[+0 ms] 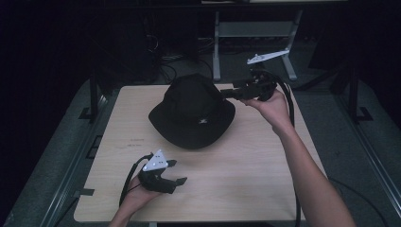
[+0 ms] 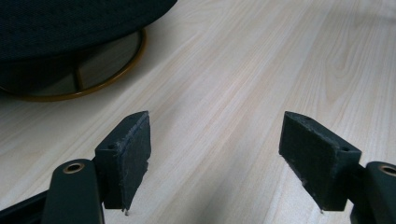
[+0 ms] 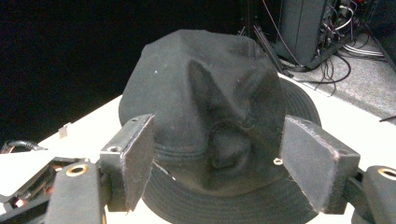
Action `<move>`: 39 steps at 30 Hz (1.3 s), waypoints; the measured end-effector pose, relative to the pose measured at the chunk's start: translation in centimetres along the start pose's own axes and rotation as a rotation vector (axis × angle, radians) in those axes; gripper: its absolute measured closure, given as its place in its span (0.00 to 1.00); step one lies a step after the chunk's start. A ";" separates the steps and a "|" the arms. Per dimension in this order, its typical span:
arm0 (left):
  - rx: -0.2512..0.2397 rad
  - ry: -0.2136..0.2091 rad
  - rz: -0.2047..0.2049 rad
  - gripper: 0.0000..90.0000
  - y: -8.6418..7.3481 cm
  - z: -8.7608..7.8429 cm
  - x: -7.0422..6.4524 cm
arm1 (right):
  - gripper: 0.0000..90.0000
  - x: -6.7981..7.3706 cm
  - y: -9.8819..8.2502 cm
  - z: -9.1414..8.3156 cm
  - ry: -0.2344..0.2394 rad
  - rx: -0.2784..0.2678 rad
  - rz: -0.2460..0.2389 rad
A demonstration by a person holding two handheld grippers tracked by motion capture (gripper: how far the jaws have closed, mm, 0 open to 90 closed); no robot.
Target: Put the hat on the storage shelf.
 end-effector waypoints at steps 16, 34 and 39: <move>0.001 0.006 0.003 0.27 -0.1 -0.2 0.2 | 0.26 -0.8 -2.2 -1.9 -0.020 -0.002 0.022; -0.005 0.012 -0.003 0.27 -0.2 -0.3 0.3 | 0.25 -1.7 -5.0 -3.4 -0.031 -0.003 0.056; -0.002 0.013 -0.001 0.27 -0.2 -0.3 0.3 | 0.25 -2.2 -6.1 -3.9 -0.030 -0.007 0.076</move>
Point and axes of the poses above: each handheld gripper's, and its own axes: z roughly forward along the jaws, y roughly out of its top, x roughly to its left, the point moved 1 cm from there along z, roughly forward along the jaws, and after that the axes turned 10 degrees about y, right-handed, at the moved point
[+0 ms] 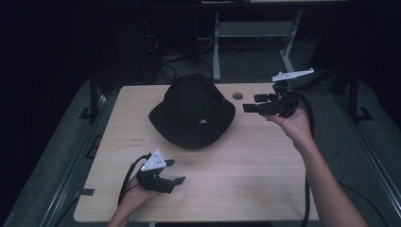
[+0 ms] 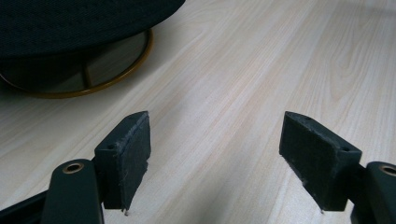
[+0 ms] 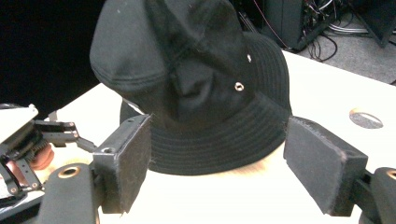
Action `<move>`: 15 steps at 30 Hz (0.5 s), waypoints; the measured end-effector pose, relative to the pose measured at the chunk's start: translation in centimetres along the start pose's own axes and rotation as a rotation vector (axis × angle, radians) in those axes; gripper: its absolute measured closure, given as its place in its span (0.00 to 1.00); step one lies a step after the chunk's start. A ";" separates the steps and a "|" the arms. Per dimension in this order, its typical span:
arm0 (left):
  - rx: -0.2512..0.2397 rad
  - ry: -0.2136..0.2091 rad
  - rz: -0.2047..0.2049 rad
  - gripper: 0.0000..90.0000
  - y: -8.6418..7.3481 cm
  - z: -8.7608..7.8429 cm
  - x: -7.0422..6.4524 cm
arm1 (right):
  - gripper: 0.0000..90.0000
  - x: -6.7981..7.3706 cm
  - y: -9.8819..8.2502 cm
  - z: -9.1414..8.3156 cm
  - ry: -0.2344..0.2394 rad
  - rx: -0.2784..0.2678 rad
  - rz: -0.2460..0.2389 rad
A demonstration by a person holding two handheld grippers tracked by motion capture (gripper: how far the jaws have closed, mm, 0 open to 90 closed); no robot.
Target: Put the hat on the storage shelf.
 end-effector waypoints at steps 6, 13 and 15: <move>0.004 0.003 -0.002 0.27 -0.1 -0.1 0.0 | 0.25 -0.7 -1.2 -0.3 -0.006 0.001 0.026; -0.003 0.006 -0.017 0.27 -0.2 -0.1 0.1 | 0.24 -1.4 -2.8 -0.8 -0.015 0.003 0.049; -0.003 0.006 -0.018 0.27 -0.2 -0.1 0.1 | 0.24 -1.6 -3.2 -1.0 -0.018 0.005 0.055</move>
Point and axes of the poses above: each handheld gripper's, and its own axes: z roughly forward along the jaws, y roughly out of its top, x roughly to its left, the point moved 1 cm from there along z, roughly forward along the jaws, and after that the axes turned 10 degrees about y, right-handed, at the moved point
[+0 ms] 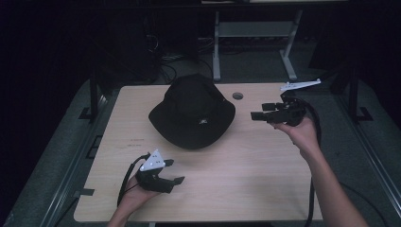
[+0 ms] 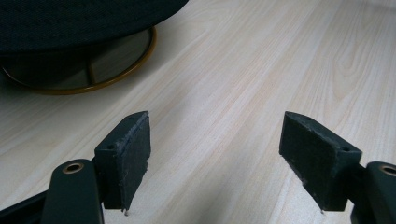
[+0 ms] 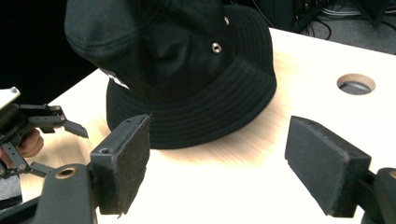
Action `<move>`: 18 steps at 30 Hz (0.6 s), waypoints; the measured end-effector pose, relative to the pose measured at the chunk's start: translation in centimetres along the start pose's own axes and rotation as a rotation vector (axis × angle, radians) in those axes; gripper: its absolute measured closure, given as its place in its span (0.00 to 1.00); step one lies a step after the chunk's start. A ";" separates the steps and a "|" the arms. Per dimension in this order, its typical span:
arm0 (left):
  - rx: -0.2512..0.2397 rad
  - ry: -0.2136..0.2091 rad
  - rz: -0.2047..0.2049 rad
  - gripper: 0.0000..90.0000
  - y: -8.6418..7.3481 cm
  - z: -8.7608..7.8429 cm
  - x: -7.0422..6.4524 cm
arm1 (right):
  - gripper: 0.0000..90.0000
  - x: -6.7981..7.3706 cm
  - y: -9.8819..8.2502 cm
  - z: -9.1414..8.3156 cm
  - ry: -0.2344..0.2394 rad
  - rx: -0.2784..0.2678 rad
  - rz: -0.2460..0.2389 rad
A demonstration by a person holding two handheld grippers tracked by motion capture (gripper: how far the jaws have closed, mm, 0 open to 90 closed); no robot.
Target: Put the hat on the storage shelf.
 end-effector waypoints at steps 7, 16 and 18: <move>0.002 0.011 -0.001 0.27 -0.1 -0.1 0.2 | 0.23 -0.6 -1.2 -0.6 -0.006 0.001 0.020; -0.007 0.017 -0.013 0.27 -0.2 -0.3 0.4 | 0.23 -1.6 -3.0 -1.5 -0.013 -0.009 0.056; -0.006 0.018 -0.008 0.27 -0.2 -0.2 0.4 | 0.23 -1.8 -3.5 -1.7 -0.015 -0.013 0.067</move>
Point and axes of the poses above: each handheld gripper's, and its own axes: z roughly forward along the jaws, y roughly out of its top, x roughly to its left, the point moved 1 cm from there along z, roughly forward along the jaws, and after that the axes turned 10 degrees about y, right-handed, at the moved point
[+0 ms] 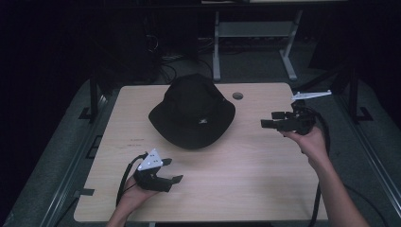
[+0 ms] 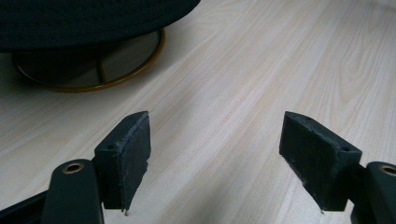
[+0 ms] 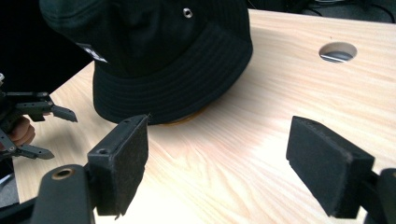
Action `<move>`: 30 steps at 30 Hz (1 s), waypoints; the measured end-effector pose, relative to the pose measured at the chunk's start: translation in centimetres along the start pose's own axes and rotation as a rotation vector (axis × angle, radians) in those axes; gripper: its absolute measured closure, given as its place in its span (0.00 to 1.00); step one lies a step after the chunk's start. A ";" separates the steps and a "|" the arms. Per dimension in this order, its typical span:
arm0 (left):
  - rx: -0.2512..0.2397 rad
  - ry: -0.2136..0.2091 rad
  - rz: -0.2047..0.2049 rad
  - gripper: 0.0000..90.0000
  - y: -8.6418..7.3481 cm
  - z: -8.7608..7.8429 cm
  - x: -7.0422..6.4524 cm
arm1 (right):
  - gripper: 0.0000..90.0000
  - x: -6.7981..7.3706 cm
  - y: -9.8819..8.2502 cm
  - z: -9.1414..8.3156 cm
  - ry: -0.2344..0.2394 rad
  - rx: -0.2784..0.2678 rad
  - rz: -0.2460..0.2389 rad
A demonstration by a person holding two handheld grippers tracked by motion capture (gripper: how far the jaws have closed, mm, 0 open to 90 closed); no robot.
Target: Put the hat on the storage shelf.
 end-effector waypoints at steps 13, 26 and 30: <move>0.008 0.001 0.009 0.26 -0.1 0.2 -0.2 | 0.22 -1.9 -3.3 -1.1 -0.014 -0.001 0.057; 0.005 0.002 0.003 0.26 -0.1 0.2 -0.2 | 0.22 -2.8 -6.2 -2.1 -0.017 -0.012 0.081; 0.007 0.001 -0.001 0.26 -0.1 0.2 -0.3 | 0.21 -3.0 -7.2 -2.3 -0.024 -0.002 0.093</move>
Point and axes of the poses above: each handheld gripper's, and its own axes: z roughly forward along the jaws, y roughly out of its top, x roughly to its left, the point moved 1 cm from there along z, roughly forward along the jaws, and after that the axes turned 10 degrees about y, right-handed, at the moved point
